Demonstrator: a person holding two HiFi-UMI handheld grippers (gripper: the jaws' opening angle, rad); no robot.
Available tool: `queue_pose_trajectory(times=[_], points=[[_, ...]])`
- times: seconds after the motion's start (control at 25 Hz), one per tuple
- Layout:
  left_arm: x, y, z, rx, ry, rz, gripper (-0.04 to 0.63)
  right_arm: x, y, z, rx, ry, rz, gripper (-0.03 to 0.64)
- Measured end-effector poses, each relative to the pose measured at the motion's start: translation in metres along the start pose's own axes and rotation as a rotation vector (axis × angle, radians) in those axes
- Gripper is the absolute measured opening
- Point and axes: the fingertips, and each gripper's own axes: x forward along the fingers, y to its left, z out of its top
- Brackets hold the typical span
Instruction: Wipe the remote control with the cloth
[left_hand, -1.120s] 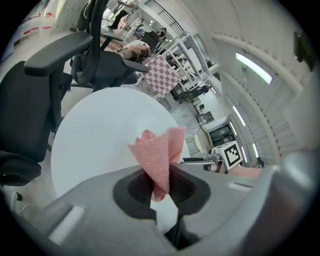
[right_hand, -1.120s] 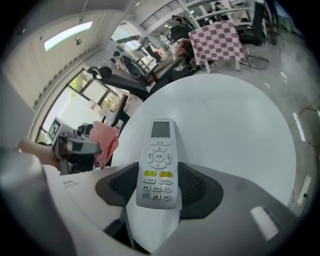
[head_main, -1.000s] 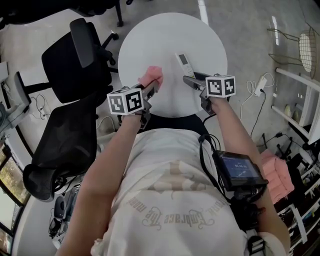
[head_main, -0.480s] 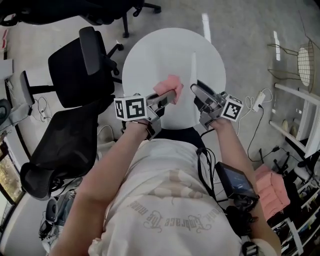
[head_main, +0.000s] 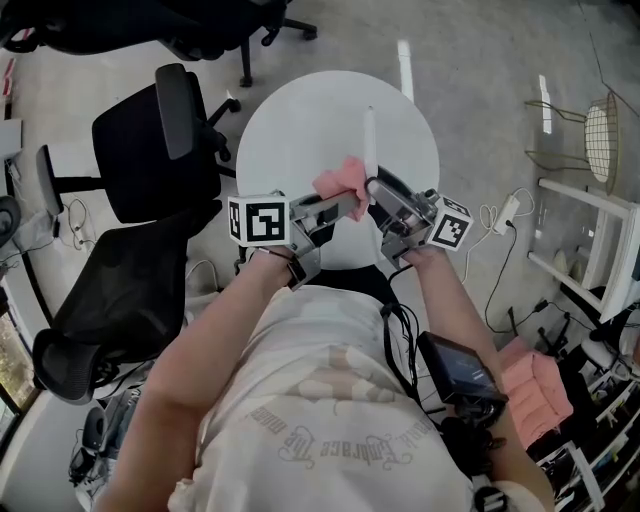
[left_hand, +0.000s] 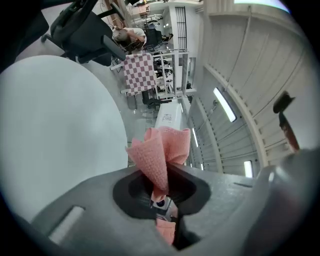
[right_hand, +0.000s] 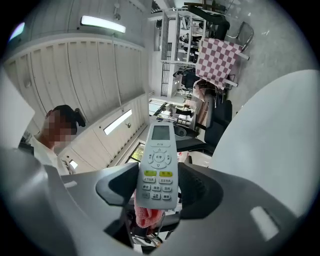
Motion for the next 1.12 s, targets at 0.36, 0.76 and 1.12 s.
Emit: queue_pose_trajectory(times=[0.36,0.76,1.12], points=[[-0.008,0.009,0.026,0.057,-0.040,0.045,0.041,0.008,0.003,-0.014,-0.005,0.097,0.016,0.256],[-0.006,-0.002,0.064,0.101,-0.080,0.019,0.041,0.006,-0.003,-0.023,-0.044,0.196,-0.009,0.256],[-0.017,-0.006,0.103,0.049,-0.180,0.003,0.041,0.005,0.002,-0.038,-0.062,0.280,0.016,0.256]])
